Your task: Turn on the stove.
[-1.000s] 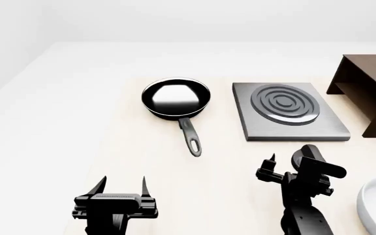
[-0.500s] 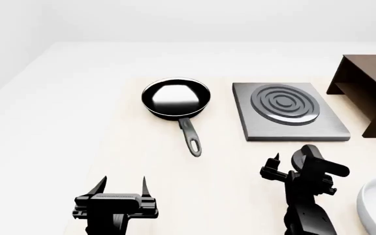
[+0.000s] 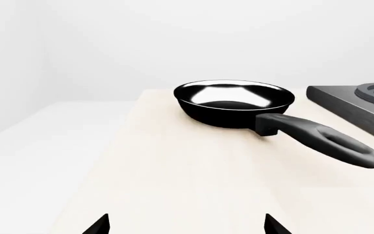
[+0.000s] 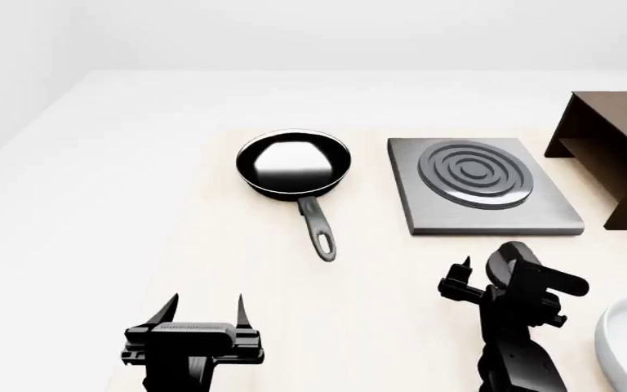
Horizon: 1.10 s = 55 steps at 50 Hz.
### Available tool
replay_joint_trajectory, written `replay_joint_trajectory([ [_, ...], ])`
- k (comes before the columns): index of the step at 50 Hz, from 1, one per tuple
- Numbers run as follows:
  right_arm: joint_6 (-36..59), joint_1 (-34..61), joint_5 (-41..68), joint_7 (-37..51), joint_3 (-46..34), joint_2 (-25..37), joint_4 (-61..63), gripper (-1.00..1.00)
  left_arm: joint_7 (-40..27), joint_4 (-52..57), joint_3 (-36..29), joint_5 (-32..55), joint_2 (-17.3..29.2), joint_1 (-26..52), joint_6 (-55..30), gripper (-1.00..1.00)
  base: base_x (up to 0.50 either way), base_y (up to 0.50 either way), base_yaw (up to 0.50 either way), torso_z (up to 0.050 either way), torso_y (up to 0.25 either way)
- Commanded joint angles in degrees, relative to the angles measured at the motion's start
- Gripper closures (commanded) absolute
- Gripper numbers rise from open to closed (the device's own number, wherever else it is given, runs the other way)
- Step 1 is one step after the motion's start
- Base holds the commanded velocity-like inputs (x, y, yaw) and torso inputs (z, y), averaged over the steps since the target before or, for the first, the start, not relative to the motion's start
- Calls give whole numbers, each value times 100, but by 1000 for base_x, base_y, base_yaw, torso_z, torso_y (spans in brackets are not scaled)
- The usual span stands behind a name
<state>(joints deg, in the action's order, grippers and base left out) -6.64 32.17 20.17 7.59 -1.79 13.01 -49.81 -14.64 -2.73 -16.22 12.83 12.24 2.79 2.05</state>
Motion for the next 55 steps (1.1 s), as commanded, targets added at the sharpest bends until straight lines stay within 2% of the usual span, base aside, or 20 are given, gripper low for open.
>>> replay_joint_trajectory([
  [1,-64,11,50,2,81,26,-198,-100,-23,-3,-25,25,19,12,-1,-100,0,0,0,0,0],
  [25,134,-215,154,113,126,139,274,-100,-71,3,-97,56,52,14,0,-100,0,0,0,0,0],
  [40,-108,188,120,-9,108,80,-318,-100,-88,-13,-128,89,79,35,4,-100,0,0,0,0,0],
  [55,288,13,145,203,65,164,379,-100,-108,-58,-175,93,91,46,37,-100,0,0,0,0,0],
])
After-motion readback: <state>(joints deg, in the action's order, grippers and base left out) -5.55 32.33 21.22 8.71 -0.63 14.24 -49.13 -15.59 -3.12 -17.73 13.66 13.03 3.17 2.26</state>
